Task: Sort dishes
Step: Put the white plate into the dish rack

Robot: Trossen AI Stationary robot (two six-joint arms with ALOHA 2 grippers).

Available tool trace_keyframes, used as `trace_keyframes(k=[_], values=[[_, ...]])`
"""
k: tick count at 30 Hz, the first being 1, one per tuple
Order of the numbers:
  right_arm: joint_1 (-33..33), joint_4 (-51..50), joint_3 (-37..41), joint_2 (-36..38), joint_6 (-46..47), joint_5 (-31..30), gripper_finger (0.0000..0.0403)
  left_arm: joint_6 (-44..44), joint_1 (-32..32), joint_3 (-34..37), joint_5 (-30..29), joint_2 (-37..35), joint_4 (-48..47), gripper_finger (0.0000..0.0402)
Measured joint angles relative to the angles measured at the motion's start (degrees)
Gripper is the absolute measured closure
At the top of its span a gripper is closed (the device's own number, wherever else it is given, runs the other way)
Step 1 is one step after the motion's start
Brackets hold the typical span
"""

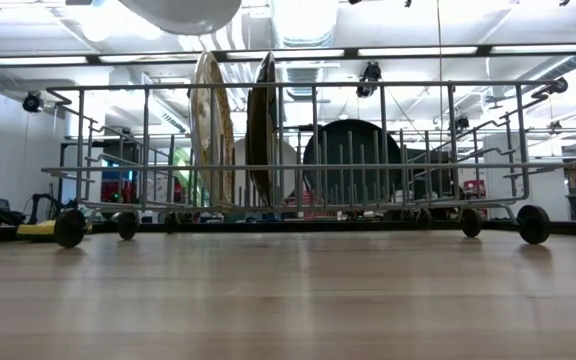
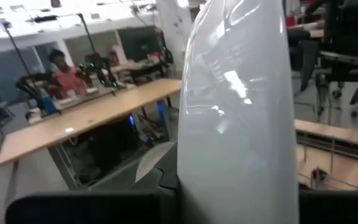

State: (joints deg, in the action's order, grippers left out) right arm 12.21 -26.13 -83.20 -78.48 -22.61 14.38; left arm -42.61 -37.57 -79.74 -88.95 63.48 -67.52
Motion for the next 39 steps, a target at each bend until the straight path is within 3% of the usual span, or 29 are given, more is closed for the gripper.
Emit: trace_keyframes(k=[6, 13, 21, 24, 39], values=[[0.22, -2.59, 0.02, 0.02, -2.33, 0.0, 0.0139, 0.24, -0.21, 1.26, -0.21, -2.72, 2.2, 0.0353], [0.17, 8.36, 0.02, 0.02, -4.65, 5.16, 0.0125, 12.52, -0.32, 0.8, 1.08, 1.93, 12.1, 0.0353], [0.06, 18.15, 0.02, -0.33, -4.06, 6.14, 0.0108, 26.56, -0.37, 0.8, -0.88, 8.49, 25.55, 0.0353], [0.06, 20.26, 0.02, -0.9, -2.41, 8.7, 0.0107, 27.11, -0.37, 0.09, -1.15, 9.99, 26.25, 0.0353], [-0.07, 28.03, 0.04, -5.27, 1.43, 10.03, 0.0118, 30.15, -0.34, -7.43, -1.2, 17.08, 26.38, 0.0353]])
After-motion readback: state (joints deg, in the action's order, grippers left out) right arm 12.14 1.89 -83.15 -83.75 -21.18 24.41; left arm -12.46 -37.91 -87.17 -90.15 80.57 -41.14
